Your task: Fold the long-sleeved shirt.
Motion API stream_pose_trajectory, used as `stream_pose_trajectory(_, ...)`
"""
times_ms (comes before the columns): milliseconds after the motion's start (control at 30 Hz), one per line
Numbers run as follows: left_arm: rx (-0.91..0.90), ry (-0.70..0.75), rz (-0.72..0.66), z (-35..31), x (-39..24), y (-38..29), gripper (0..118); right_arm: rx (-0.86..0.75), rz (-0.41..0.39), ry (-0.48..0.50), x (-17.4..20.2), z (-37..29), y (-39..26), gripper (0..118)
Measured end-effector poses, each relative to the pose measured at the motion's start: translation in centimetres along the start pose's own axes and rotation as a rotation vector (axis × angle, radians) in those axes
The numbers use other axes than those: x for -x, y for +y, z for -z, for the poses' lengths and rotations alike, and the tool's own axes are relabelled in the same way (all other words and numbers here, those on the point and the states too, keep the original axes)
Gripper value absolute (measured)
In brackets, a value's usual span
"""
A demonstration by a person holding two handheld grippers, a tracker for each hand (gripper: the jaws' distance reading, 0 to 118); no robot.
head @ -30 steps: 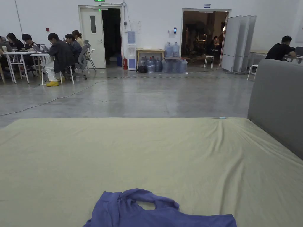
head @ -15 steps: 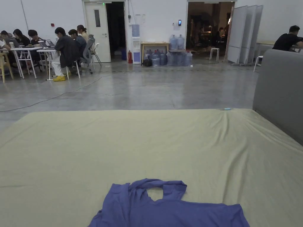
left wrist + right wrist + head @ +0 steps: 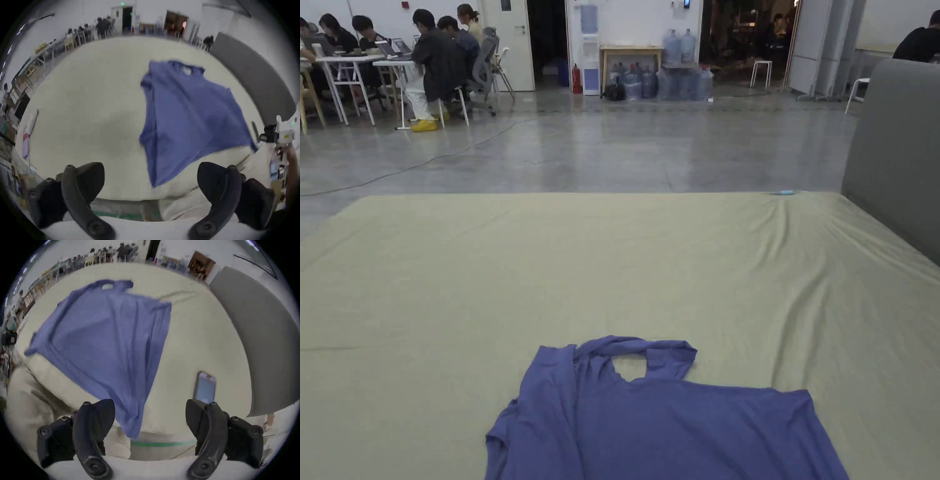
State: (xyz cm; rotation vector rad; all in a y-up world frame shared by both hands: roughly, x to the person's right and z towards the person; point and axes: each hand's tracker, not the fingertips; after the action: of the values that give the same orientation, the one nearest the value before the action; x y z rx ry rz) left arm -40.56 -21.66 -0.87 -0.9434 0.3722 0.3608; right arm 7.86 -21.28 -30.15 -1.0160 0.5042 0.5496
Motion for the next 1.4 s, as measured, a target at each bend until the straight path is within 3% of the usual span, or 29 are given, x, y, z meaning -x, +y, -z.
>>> stream_pose_trajectory(100,-0.046,-0.105,-0.098,-1.7,-0.7,0.9,109,-0.098,0.081,0.011,-0.3,-2.8,1.1,91)
stream_pose_trajectory(133,0.016,-0.15,-0.107,-1.5,-1.2,0.7,78,-0.112,0.117,0.016,-0.3,-3.1,1.5,87)
stream_pose_trajectory(167,0.058,-0.15,-0.077,-1.7,-2.7,1.2,24,-0.115,0.161,0.039,0.1,-3.0,1.6,71)
stream_pose_trajectory(200,0.057,-0.104,-0.036,-1.1,-3.9,1.0,0,-0.107,0.18,0.08,0.6,-2.6,1.8,35)
stream_pose_trajectory(233,0.038,-0.039,0.009,-0.6,-4.9,0.6,0,-0.11,0.202,0.116,1.0,-2.3,2.0,0)
stream_pose_trajectory(300,0.008,0.012,0.088,-0.5,-6.4,0.9,0,-0.088,0.265,0.135,2.2,-0.6,2.4,0)
stream_pose_trajectory(333,0.004,-0.007,0.069,-0.5,-6.6,1.2,0,-0.066,0.263,0.192,3.0,0.0,2.7,0)
stream_pose_trajectory(367,-0.005,-0.03,0.052,-0.6,-6.6,1.8,0,-0.043,0.226,0.239,3.6,1.0,3.5,0)
stream_pose_trajectory(500,-0.017,-0.061,-0.006,-0.5,-6.6,4.7,0,-0.091,0.133,0.234,6.3,2.8,8.3,0)
stream_pose_trajectory(667,-0.037,-0.06,0.039,3.5,-6.4,11.8,0,-0.214,0.126,0.336,8.3,2.4,12.9,0)
stream_pose_trajectory(800,-0.146,-0.129,0.085,9.5,-8.6,20.6,0,-0.208,0.122,0.397,10.1,2.8,12.4,0)
stream_pose_trajectory(833,-0.154,-0.138,0.076,11.5,-8.1,23.2,36,-0.197,0.121,0.41,10.3,3.1,11.9,0)
stream_pose_trajectory(867,-0.155,-0.128,0.079,13.7,-8.5,25.7,90,-0.183,0.121,0.407,10.5,3.3,11.3,0)
stream_pose_trajectory(900,-0.14,-0.131,0.084,16.5,-8.9,28.2,118,-0.158,0.12,0.402,10.4,3.8,10.7,0)
stream_pose_trajectory(1133,-0.091,-0.062,0.106,28.8,-14.5,36.8,113,-0.095,0.191,0.361,7.5,3.9,6.4,0)
stream_pose_trajectory(1200,-0.037,-0.024,0.154,32.1,-15.3,37.7,106,-0.089,0.212,0.364,6.7,3.6,5.6,0)
stream_pose_trajectory(1300,0.069,0.039,0.213,36.3,-16.0,37.6,72,-0.094,0.221,0.352,5.8,2.9,5.3,0)
stream_pose_trajectory(1367,0.127,0.06,0.254,37.9,-16.0,37.4,58,-0.103,0.219,0.336,5.2,2.4,5.3,0)
stream_pose_trajectory(1400,0.126,0.006,0.256,37.6,-16.1,37.4,35,-0.11,0.219,0.331,5.0,2.1,5.3,0)
